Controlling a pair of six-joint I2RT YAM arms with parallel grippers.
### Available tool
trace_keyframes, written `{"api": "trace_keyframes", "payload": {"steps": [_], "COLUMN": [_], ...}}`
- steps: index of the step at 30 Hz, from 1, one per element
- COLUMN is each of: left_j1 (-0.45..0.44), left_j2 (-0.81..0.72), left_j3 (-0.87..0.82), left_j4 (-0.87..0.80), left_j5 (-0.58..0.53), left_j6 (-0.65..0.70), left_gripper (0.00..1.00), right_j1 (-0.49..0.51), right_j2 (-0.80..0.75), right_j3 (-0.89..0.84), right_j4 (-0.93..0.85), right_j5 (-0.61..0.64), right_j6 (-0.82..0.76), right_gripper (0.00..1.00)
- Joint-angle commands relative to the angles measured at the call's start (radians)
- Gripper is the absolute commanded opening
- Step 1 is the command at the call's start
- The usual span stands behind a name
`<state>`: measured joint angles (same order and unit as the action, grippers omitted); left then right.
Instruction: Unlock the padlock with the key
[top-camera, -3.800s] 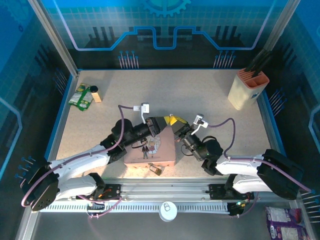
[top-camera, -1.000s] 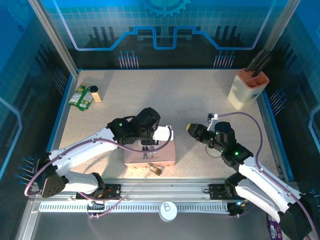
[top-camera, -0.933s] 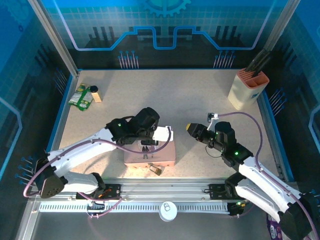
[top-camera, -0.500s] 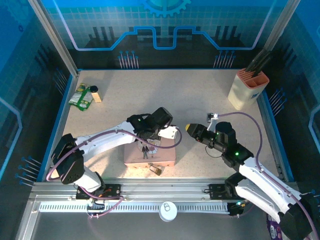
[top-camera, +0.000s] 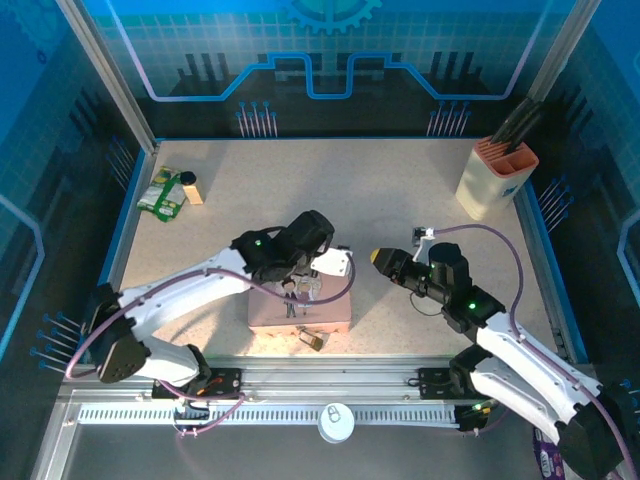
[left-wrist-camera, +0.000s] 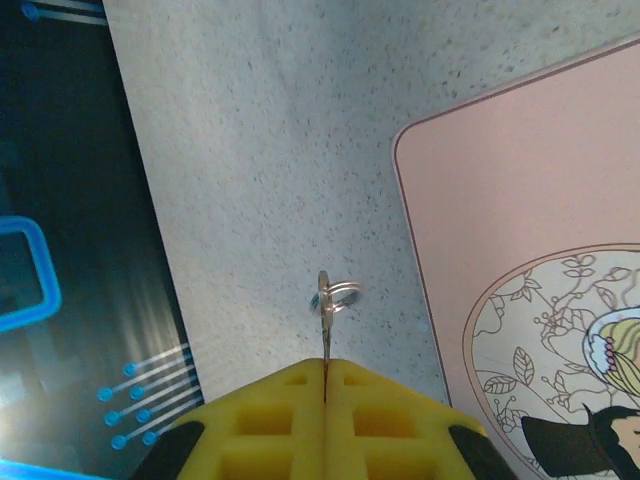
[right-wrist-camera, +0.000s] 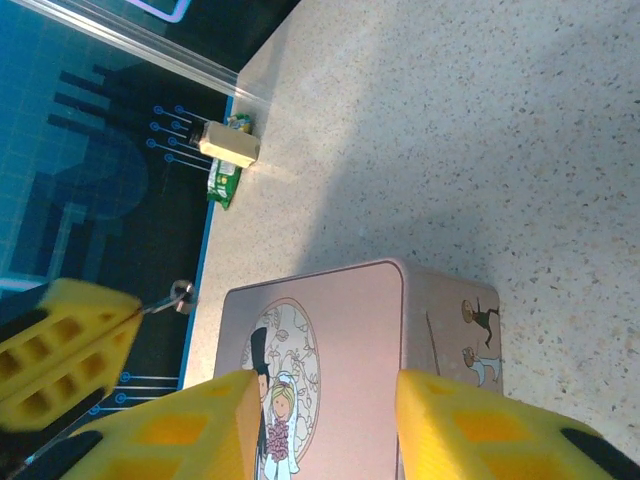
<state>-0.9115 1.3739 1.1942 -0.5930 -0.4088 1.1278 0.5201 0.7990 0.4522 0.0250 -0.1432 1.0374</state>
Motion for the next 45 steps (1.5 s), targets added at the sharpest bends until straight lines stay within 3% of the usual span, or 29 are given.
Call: {"api": "trace_keyframes", "payload": {"steps": [1, 3, 8, 18, 26, 45], "left_j1": [0.012, 0.015, 0.006, 0.013, 0.015, 0.017], "left_j2": [0.068, 0.081, -0.053, -0.125, -0.104, -0.113], "left_j3": [0.020, 0.040, -0.051, -0.222, -0.242, -0.272], "left_j4": [-0.052, -0.075, 0.115, 0.414, 0.479, 0.476], "left_j5": [-0.042, -0.040, 0.171, 0.296, 0.320, 0.354], "left_j6": [0.053, 0.026, 0.040, 0.165, 0.182, 0.169], "left_gripper": [0.00, 0.00, 0.00, 0.00, 0.00, 0.00], "right_j1": [-0.014, -0.014, -0.014, 0.038, 0.089, 0.084], "right_j2": [0.007, 0.022, 0.053, 0.100, 0.118, 0.166], "right_j3": [0.009, 0.004, -0.014, -0.015, -0.025, -0.053], "right_j4": [0.035, 0.063, 0.159, 0.330, 0.359, 0.480], "right_j5": [-0.019, -0.041, -0.114, -0.180, -0.158, -0.167], "right_j6": [0.015, 0.029, 0.090, 0.298, 0.374, 0.487], "right_gripper": [0.41, 0.41, 0.41, 0.37, 0.35, 0.23]}}
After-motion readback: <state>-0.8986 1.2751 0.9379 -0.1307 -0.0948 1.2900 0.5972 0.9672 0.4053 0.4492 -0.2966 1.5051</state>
